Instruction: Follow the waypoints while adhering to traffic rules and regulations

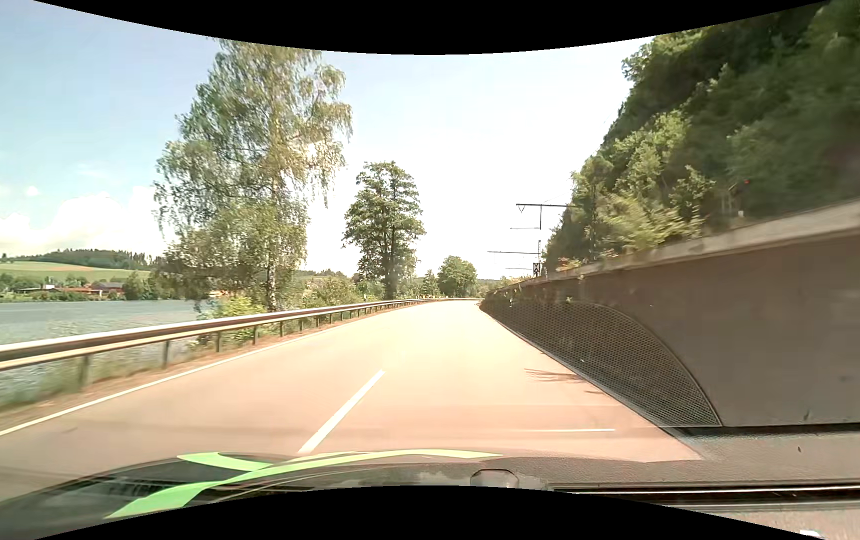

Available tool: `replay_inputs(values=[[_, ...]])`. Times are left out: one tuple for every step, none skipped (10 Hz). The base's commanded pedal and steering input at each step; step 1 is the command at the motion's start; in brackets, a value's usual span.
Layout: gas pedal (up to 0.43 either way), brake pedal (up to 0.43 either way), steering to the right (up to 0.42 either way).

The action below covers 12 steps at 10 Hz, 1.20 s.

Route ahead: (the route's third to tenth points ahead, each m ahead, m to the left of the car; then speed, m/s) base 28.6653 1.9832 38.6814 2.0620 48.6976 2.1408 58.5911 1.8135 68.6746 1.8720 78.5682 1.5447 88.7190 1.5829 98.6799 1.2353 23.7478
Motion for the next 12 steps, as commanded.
replay_inputs(values=[[0.189, 0.0, -0.001], [0.189, 0.0, -0.001], [0.189, 0.0, -0.001], [0.197, 0.0, -0.001], [0.197, 0.0, -0.001], [0.22, 0.0, -0.001], [0.22, 0.0, 0.0], [0.22, 0.0, 0.0], [0.197, 0.0, 0.0], [0.169, 0.0, 0.0], [0.169, 0.0, 0.0], [0.157, 0.0, 0.0]])
